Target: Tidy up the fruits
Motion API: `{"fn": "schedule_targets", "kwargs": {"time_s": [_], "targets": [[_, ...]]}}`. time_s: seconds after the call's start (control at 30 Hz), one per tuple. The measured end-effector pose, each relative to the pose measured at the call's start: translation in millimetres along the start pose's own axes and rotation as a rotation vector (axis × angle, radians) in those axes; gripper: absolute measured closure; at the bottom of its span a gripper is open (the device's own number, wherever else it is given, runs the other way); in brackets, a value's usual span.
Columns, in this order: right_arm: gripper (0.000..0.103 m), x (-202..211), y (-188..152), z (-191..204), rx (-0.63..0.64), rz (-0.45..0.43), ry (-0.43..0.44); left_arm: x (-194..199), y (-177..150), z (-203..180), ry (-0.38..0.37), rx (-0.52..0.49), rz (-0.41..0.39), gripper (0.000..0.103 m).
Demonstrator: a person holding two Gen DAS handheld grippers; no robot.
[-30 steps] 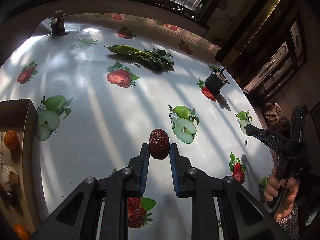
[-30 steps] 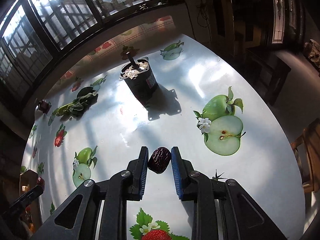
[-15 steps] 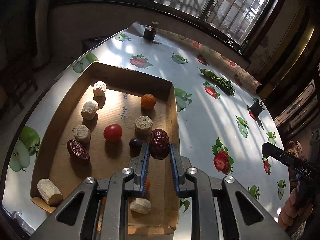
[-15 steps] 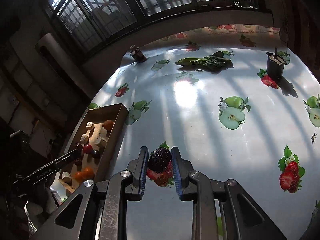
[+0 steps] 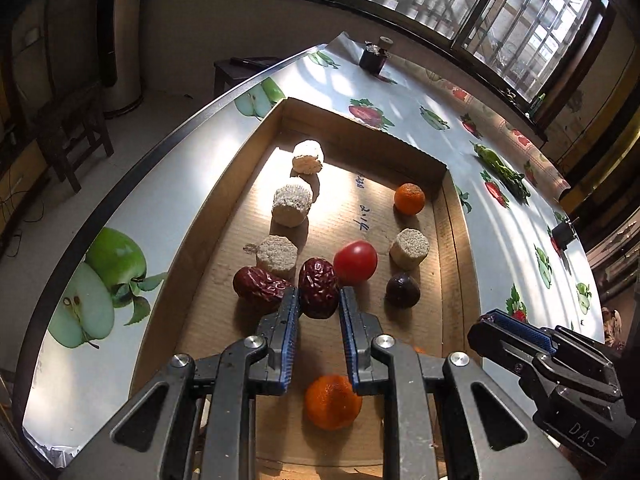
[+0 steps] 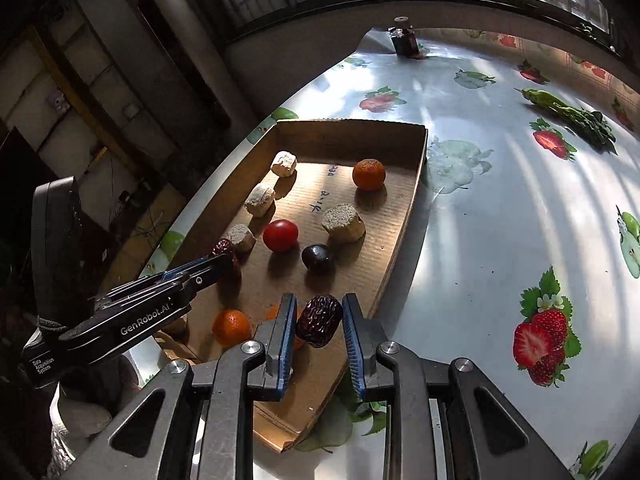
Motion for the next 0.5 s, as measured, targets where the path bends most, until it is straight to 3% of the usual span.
{"fn": "schedule_targets", "kwargs": {"time_s": [0.23,0.5], "targets": [[0.078,-32.7,0.5,12.8,0.081,0.03,-0.079,-23.8,4.8,-12.8,0.006,-0.034,0.048,0.083],[0.077,-41.3,-3.7,13.2,0.097,0.031,-0.079,-13.5,2.7,-2.9,-0.01,0.02,0.032,0.082]]}}
Point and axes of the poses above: each gripper's, at about its wrist camera, not at the fingertips, and x roughly against the way its jaws point, z to its left, y to its top, the point moved 1 cm from there along -x, roughly the way its jaws point, and after that the axes turned 4 degrees about y, right-handed, at the moved point
